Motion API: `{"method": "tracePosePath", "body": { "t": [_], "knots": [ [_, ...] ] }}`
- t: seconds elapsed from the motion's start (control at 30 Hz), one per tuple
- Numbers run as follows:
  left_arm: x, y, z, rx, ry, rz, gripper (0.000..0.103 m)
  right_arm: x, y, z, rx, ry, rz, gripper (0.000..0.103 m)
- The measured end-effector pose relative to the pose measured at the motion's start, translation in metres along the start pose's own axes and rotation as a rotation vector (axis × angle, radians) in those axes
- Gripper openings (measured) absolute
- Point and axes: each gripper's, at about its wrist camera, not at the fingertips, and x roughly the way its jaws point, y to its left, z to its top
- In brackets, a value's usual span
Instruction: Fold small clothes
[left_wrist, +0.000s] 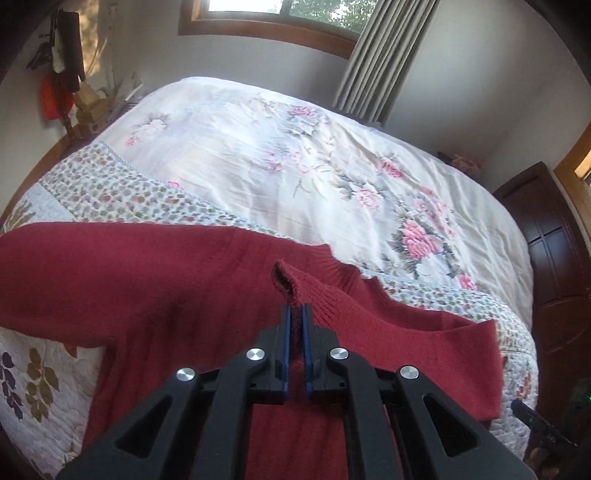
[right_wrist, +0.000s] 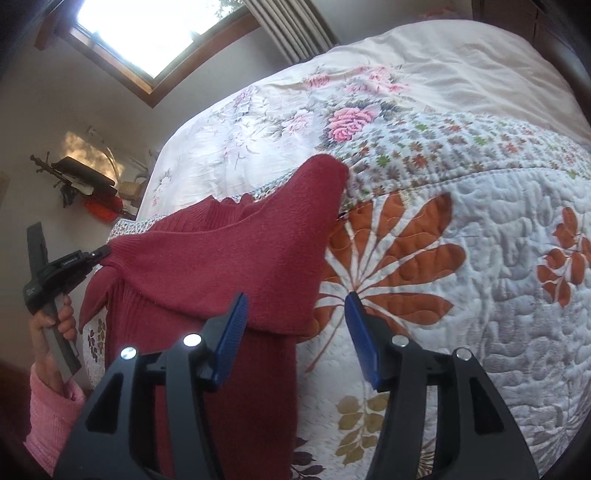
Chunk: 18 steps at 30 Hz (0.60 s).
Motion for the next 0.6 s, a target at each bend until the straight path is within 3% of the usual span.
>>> {"method": "tracePosePath", "body": {
  "t": [0.07, 0.1, 0.13, 0.17, 0.23, 0.4, 0.5, 0.6],
  "knots": [
    [0.017, 0.007, -0.007, -0.007, 0.038, 0.008, 0.005, 0.017, 0.001, 0.002, 0.04, 0.04, 0.046, 0.052],
    [0.023, 0.008, -0.012, 0.002, 0.051, 0.024, 0.006, 0.024, 0.001, 0.002, 0.058, 0.059, 0.046, 0.041],
    [0.031, 0.011, -0.015, 0.016, 0.064, 0.058, 0.006, 0.029, 0.001, 0.001, 0.062, 0.075, 0.001, 0.032],
    [0.036, 0.013, -0.017, 0.024, 0.074, 0.078, 0.007, 0.033, 0.001, -0.001, 0.053, 0.091, -0.049, 0.028],
    [0.043, 0.024, -0.018, 0.019, 0.108, 0.087, 0.009, 0.036, -0.001, -0.005, 0.059, 0.112, -0.065, 0.023],
    [0.011, 0.056, -0.007, -0.058, 0.03, 0.129, 0.015, 0.024, -0.003, -0.012, 0.069, 0.101, -0.072, 0.021],
    [-0.01, 0.053, -0.001, -0.076, 0.007, 0.071, 0.015, 0.011, 0.015, -0.011, 0.018, 0.07, -0.124, 0.025],
    [-0.011, 0.027, -0.005, -0.031, 0.043, 0.003, 0.021, 0.001, 0.037, -0.006, -0.037, 0.023, -0.161, 0.027]
  ]
}}
